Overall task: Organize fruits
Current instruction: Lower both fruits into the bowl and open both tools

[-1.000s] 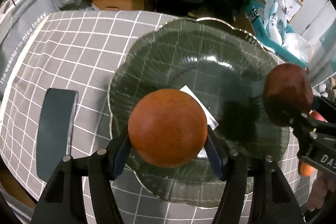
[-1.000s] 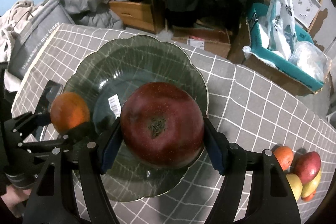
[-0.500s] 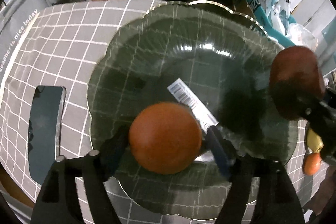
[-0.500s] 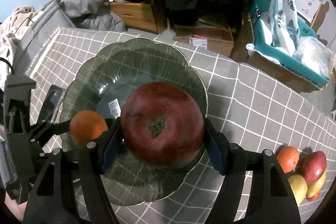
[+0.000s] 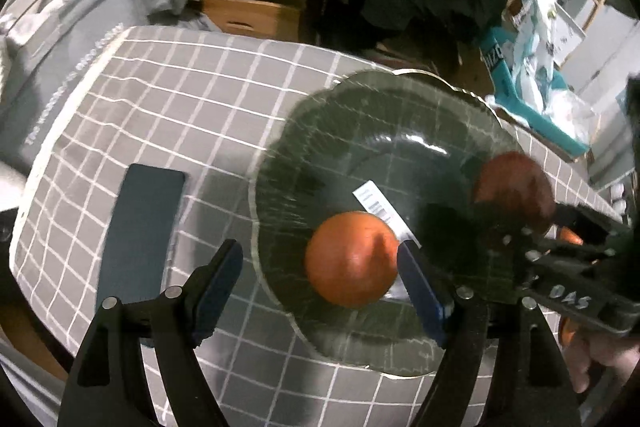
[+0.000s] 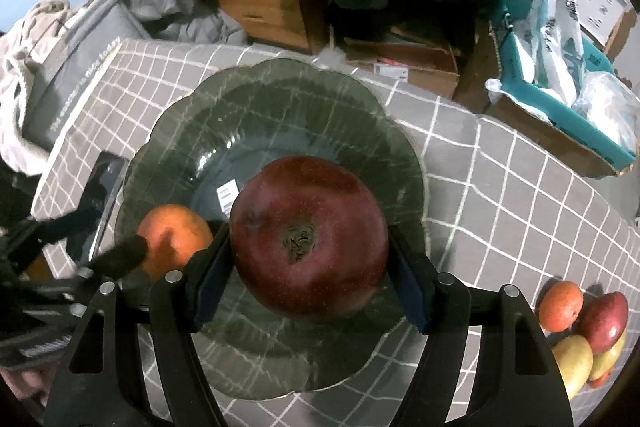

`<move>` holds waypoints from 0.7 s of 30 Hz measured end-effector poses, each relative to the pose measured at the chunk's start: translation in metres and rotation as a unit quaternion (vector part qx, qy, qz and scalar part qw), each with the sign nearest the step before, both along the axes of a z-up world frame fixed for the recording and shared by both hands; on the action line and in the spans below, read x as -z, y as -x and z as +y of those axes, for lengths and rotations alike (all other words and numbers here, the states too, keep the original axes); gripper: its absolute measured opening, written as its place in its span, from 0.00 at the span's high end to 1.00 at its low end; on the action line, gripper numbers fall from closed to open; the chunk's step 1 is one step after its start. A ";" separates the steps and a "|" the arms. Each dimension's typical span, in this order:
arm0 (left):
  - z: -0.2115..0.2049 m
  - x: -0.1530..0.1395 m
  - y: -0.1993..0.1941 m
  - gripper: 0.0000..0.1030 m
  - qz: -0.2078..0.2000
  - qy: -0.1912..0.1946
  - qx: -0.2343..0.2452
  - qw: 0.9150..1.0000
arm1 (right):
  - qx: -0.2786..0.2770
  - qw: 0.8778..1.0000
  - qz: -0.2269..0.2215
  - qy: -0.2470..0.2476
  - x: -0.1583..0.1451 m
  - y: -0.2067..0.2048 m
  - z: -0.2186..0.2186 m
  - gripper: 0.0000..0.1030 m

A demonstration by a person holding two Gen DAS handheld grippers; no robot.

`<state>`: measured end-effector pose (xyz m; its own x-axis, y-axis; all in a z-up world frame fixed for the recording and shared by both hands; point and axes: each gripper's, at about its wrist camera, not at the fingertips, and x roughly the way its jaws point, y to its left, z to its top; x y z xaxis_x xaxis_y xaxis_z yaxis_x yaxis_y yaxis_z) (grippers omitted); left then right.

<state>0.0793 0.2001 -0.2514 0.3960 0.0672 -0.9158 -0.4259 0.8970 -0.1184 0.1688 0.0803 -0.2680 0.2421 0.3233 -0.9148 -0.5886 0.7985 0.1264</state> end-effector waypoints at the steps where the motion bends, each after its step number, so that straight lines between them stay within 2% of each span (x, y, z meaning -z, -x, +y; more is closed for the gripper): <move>1: 0.004 -0.003 0.003 0.22 -0.002 0.000 -0.006 1.000 | -0.003 1.000 0.004 0.004 0.003 0.001 0.002 0.29; 5: 0.011 -0.007 0.011 0.22 -0.008 -0.003 -0.019 1.000 | -0.012 1.000 0.016 0.022 0.015 0.007 0.009 0.29; 10: 0.016 -0.009 0.014 0.22 -0.011 -0.005 -0.026 1.000 | -0.025 0.999 0.010 0.042 0.022 0.013 0.016 0.28; 14: 0.018 -0.013 0.017 0.22 -0.015 -0.006 -0.028 0.999 | -0.019 1.000 -0.007 0.014 0.005 0.013 0.013 0.21; 21: 0.014 -0.027 0.021 0.22 -0.031 -0.003 -0.025 0.999 | 0.011 0.999 -0.027 -0.012 -0.024 0.010 -0.006 0.21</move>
